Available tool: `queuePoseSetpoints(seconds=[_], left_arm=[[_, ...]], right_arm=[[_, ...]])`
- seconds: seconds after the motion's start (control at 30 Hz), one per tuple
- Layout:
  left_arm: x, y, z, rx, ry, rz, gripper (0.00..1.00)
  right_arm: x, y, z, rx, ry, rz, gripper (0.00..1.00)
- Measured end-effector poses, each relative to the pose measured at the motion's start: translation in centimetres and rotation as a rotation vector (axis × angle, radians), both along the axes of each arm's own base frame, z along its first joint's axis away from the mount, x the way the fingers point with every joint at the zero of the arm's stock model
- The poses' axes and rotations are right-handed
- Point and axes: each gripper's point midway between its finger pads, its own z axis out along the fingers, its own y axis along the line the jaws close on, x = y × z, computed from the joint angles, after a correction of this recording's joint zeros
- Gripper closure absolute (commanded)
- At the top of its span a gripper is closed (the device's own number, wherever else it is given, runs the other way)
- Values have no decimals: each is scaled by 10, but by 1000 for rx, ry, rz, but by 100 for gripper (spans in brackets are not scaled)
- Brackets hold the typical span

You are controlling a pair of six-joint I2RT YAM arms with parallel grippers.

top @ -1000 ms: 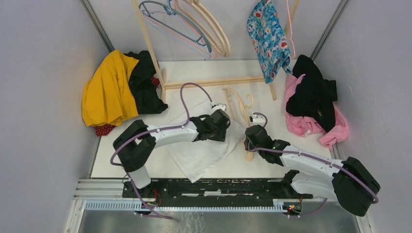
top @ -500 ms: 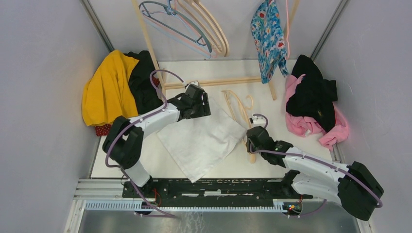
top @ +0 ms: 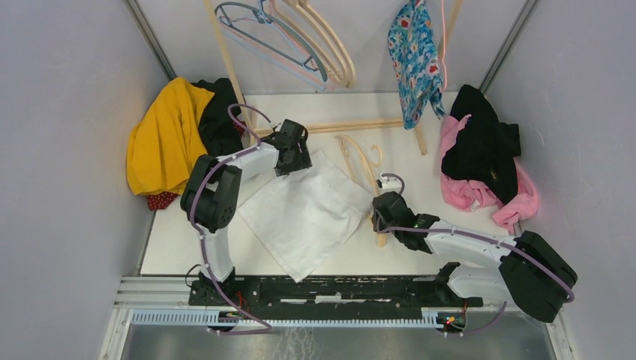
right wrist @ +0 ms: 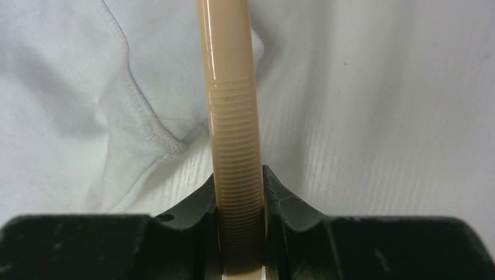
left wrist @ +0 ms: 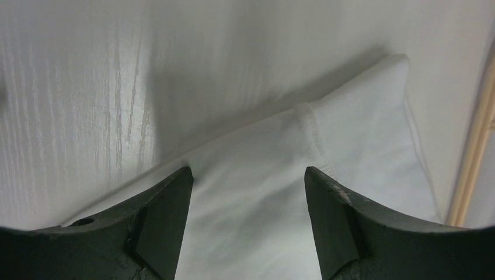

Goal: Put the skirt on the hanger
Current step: Hang the skirt on the hanger.

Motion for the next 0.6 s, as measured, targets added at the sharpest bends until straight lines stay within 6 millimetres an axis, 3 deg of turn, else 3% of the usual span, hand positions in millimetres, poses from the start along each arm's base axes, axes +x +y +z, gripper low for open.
queuePoseSetpoints(seconds=[0.07,0.3,0.6], left_arm=[[-1,2,-10,15,22,1,27],[2,0,-12,14,7,-13,51],[9,-6,-12,-22,-36,-22,60]], right_arm=[[3,7,0,22,-4,11,99],[-3,20,1,74,25,64,99],[-16,25,2,108,70,105,99]])
